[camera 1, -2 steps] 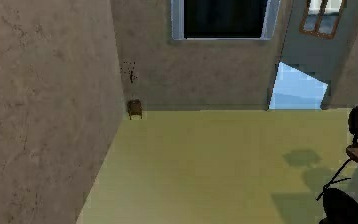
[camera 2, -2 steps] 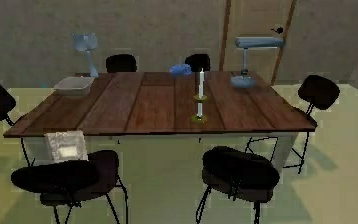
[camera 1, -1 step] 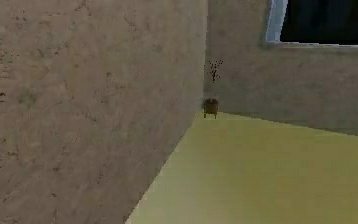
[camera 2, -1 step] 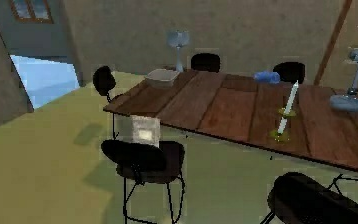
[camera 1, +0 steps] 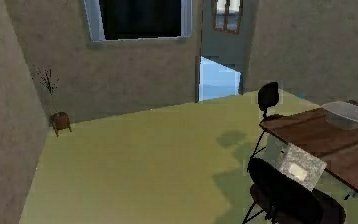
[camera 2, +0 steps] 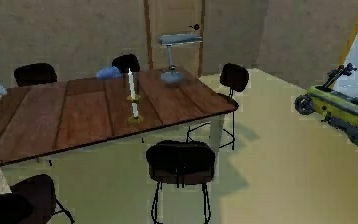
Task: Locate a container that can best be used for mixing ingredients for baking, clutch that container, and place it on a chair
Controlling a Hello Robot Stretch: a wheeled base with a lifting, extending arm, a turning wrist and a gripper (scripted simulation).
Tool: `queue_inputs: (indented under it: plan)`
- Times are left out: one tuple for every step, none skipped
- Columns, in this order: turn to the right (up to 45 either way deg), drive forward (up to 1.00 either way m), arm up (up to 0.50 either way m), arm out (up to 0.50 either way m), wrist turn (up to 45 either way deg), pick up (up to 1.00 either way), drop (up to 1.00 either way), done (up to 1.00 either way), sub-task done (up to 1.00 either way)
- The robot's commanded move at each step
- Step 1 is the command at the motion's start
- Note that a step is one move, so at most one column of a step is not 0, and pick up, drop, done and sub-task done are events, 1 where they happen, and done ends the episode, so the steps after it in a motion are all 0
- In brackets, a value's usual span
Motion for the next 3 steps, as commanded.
queue_inputs:
  plan:
    - [6.0,0.00,0.00,0.00,0.0,0.00,0.00,0.00,0.00]
    - [0.0,0.80,0.00,0.00,0.0,0.00,0.00,0.00,0.00]
    - [15.0,0.00,0.00,0.00,0.0,0.00,0.00,0.00,0.00]
